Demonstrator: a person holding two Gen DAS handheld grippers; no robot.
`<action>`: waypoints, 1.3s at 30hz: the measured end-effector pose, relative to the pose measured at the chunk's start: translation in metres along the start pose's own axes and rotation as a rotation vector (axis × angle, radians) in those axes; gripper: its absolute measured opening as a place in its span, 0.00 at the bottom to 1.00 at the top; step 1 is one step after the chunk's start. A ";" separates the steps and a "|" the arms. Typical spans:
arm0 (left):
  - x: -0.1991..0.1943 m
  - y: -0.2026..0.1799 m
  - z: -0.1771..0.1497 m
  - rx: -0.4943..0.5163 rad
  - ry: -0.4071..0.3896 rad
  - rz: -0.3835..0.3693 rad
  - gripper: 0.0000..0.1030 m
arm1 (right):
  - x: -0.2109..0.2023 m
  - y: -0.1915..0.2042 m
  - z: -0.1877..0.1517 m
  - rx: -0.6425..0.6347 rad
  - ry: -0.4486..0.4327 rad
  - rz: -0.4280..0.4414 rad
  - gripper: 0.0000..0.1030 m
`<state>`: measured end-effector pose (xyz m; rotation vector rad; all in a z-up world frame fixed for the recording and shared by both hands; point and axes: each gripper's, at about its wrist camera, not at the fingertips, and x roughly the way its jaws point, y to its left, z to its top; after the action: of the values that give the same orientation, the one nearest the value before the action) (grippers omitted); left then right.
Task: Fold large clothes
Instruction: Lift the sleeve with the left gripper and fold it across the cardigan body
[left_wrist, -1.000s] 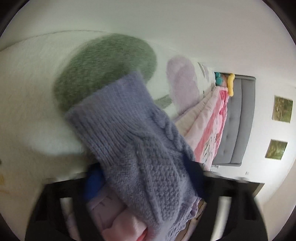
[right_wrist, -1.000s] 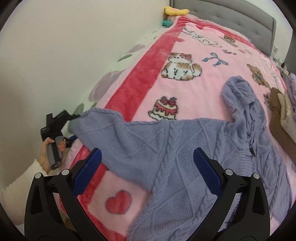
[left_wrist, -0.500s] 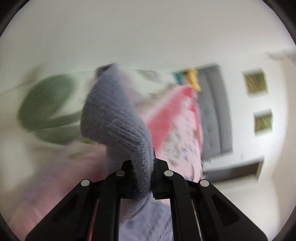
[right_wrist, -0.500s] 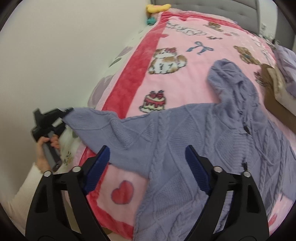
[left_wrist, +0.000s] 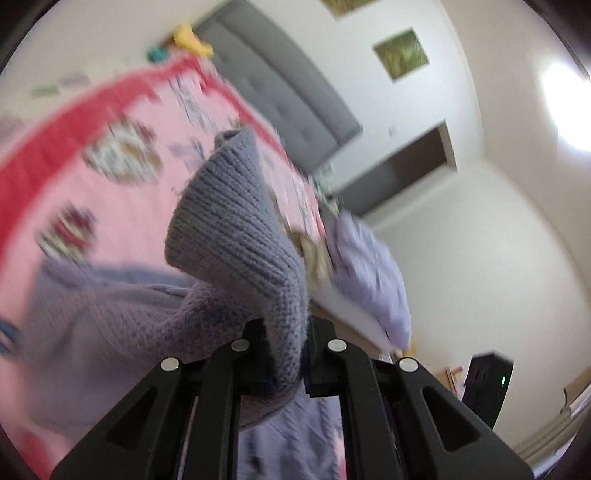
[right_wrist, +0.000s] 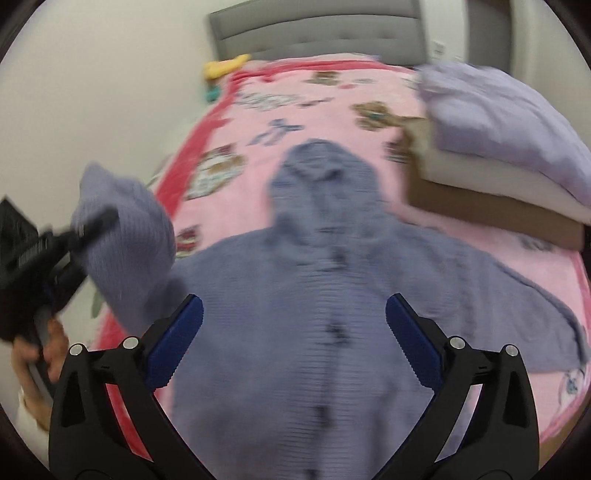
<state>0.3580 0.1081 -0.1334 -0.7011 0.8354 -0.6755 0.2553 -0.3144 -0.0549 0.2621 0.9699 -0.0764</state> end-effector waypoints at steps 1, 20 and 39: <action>0.012 -0.006 -0.017 -0.008 0.029 -0.002 0.09 | -0.002 -0.018 0.001 0.012 -0.003 -0.019 0.92; 0.237 -0.039 -0.186 0.148 0.389 0.235 0.32 | 0.011 -0.206 -0.021 0.122 0.015 -0.066 0.92; 0.120 0.081 -0.066 0.201 0.608 0.305 0.91 | 0.089 -0.128 -0.047 0.039 0.077 0.042 0.92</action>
<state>0.3835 0.0458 -0.2775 -0.1677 1.3769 -0.6902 0.2443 -0.4218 -0.1773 0.3229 1.0396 -0.0465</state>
